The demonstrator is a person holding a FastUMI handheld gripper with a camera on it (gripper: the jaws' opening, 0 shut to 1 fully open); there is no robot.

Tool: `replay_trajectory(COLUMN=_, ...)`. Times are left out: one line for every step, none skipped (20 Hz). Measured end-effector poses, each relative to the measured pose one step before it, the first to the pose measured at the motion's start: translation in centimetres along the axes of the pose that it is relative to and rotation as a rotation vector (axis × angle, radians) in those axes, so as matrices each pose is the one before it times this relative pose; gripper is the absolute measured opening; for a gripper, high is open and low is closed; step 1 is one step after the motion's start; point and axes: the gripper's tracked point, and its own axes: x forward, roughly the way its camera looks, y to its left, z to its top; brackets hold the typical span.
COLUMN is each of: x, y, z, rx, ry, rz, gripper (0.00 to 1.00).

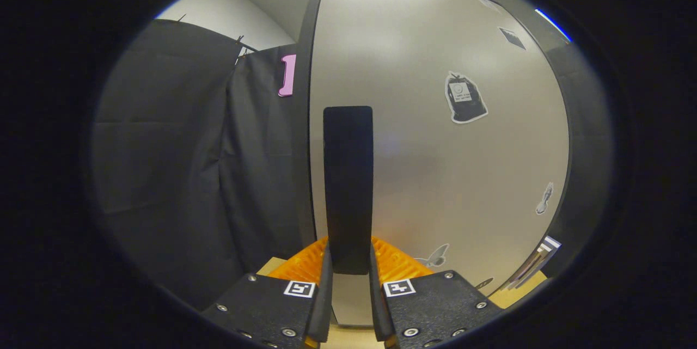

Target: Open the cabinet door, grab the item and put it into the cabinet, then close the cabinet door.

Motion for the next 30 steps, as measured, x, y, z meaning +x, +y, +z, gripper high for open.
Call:
replay_trajectory(x=-0.189, y=-0.007, z=0.017, rx=-0.00959, ry=0.00168, rz=0.00801, gripper=0.31)
replay_trajectory(x=-0.212, y=0.043, z=-0.074, rx=-0.00576, ry=0.00481, rz=0.00905, gripper=0.30)
replay_trajectory(x=-0.214, y=0.020, z=0.003, rx=0.00553, ry=0.00736, rz=0.00991, gripper=0.30)
replay_trajectory(x=-0.296, y=0.047, z=-0.054, rx=0.00923, ry=0.01186, rz=0.01266, gripper=0.30)
replay_trajectory(x=0.077, y=-0.059, z=-0.107, rx=-0.00082, ry=0.00887, rz=0.01490, gripper=0.30)
replay_trajectory(x=-0.219, y=-0.087, z=-0.021, rx=-0.00790, ry=0.00398, rz=0.01921, gripper=0.30)
replay_trajectory(x=-0.195, y=-0.084, z=-0.086, rx=-0.00395, ry=-0.00209, rz=0.01849, gripper=0.30)
replay_trajectory(x=-0.247, y=-0.033, z=-0.062, rx=-0.00296, ry=-0.00491, rz=0.02534, gripper=0.30)
replay_trajectory(x=-0.216, y=-0.036, z=0.004, rx=-0.00413, ry=-0.00418, rz=0.02142, gripper=0.30)
replay_trajectory(x=-0.277, y=-0.007, z=0.043, rx=-0.00800, ry=-0.00404, rz=0.02515, gripper=0.30)
replay_trajectory(x=-0.263, y=-0.028, z=-0.099, rx=-0.00612, ry=-0.00104, rz=0.02074, gripper=0.30)
replay_trajectory(x=-0.251, y=-0.049, z=-0.010, rx=-0.00196, ry=0.00154, rz=0.02376, gripper=0.30)
replay_trajectory(x=-0.220, y=-0.060, z=-0.118, rx=-0.00117, ry=0.00108, rz=0.02599, gripper=0.30)
replay_trajectory(x=-0.183, y=-0.073, z=-0.049, rx=-0.00414, ry=0.00086, rz=0.02362, gripper=0.30)
replay_trajectory(x=-0.218, y=-0.038, z=-0.025, rx=-0.00664, ry=-0.00028, rz=0.02284, gripper=0.30)
replay_trajectory(x=-0.240, y=-0.103, z=-0.038, rx=-0.00765, ry=-0.00080, rz=0.02753, gripper=0.30)
replay_trajectory(x=-0.260, y=-0.096, z=-0.096, rx=-0.00672, ry=-0.00241, rz=0.03033, gripper=0.30)
replay_trajectory(x=-0.281, y=-0.077, z=-0.011, rx=-0.00212, ry=-0.00032, rz=0.02174, gripper=0.30)
replay_trajectory(x=-0.278, y=-0.056, z=-0.084, rx=0.00002, ry=0.00035, rz=0.02023, gripper=0.30)
replay_trajectory(x=-0.166, y=-0.083, z=-0.059, rx=-0.00413, ry=0.00095, rz=0.01823, gripper=0.30)
replay_trajectory(x=-0.156, y=-0.170, z=-0.025, rx=-0.00565, ry=0.00174, rz=0.01708, gripper=0.30)
replay_trajectory(x=-0.241, y=-0.096, z=-0.080, rx=-0.00281, ry=0.00157, rz=0.01720, gripper=0.30)
replay_trajectory(x=-0.118, y=-0.068, z=-0.053, rx=-0.00194, ry=0.00074, rz=0.01830, gripper=0.30)
replay_trajectory(x=-0.206, y=-0.122, z=-0.001, rx=-0.00354, ry=-0.00138, rz=0.01888, gripper=0.30)
replay_trajectory(x=-0.337, y=-0.032, z=-0.054, rx=-0.00327, ry=-0.00046, rz=0.01831, gripper=0.30)
replay_trajectory(x=-0.200, y=-0.084, z=-0.020, rx=-0.00191, ry=0.00067, rz=0.01639, gripper=0.30)
replay_trajectory(x=-0.370, y=-0.079, z=-0.031, rx=-0.00200, ry=-0.00071, rz=0.01439, gripper=0.30)
replay_trajectory(x=-0.168, y=-0.137, z=-0.039, rx=-0.00326, ry=-0.00080, rz=0.01357, gripper=0.30)
replay_trajectory(x=-0.310, y=-0.058, z=-0.032, rx=-0.00356, ry=-0.00213, rz=0.01386, gripper=0.30)
replay_trajectory(x=-0.141, y=-0.139, z=-0.072, rx=-0.00181, ry=-0.00395, rz=0.01363, gripper=0.30)
